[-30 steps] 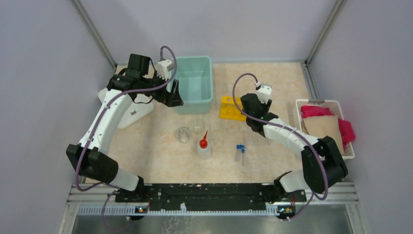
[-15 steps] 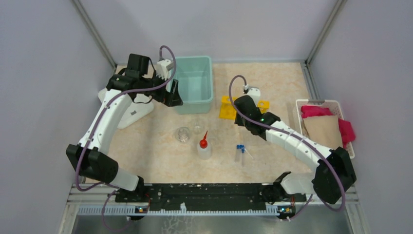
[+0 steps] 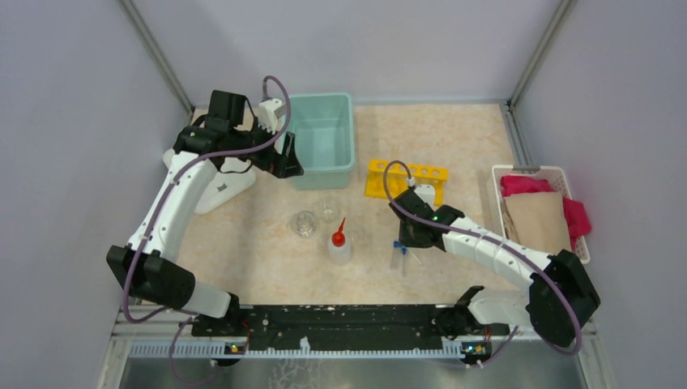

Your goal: Organize the chemistry lab equipment

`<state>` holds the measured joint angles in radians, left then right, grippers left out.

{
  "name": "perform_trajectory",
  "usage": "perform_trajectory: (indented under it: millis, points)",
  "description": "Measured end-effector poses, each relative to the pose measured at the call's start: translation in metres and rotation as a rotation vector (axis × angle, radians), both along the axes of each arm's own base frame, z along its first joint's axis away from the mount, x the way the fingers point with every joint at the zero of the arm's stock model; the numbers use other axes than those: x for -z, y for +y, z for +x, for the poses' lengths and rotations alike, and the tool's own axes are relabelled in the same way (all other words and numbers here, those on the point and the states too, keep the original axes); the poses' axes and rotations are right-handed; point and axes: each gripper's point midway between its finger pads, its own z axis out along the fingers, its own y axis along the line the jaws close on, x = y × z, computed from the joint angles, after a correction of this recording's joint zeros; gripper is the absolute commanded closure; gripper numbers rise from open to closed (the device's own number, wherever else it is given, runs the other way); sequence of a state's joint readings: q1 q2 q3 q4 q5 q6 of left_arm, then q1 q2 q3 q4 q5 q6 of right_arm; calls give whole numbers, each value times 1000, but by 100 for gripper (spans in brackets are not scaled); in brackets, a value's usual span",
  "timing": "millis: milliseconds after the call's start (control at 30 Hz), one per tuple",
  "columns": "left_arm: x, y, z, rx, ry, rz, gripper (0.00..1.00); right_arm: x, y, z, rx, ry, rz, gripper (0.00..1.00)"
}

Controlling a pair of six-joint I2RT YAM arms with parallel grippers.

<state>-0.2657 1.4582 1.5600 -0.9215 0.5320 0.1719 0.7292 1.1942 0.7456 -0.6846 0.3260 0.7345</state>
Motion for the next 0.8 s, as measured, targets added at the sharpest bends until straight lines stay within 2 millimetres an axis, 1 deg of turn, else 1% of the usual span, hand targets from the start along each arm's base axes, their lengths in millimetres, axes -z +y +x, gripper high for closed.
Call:
perform_trajectory:
  millis: [100, 267, 400, 533, 700, 800]
  points:
    - [-1, 0, 0, 1, -2, -2, 1, 3, -2, -3, 8, 11, 0, 68]
    - [-1, 0, -1, 2, -1, -4, 1, 23, -13, -18, 24, 59, -30, 68]
    - [-2, 0, -1, 1, -1, -4, 1, 34, -18, -25, 35, 80, -38, 69]
    - [-7, -1, 0, 1, -14, -7, 1, 45, -24, -33, 44, 105, -49, 69]
    - [-12, -1, 1, 0, -26, -10, 1, 52, -23, -37, 44, 113, -36, 70]
    - [-12, -1, 1, 1, -26, -10, 1, 52, -21, -36, 40, 113, -25, 70]
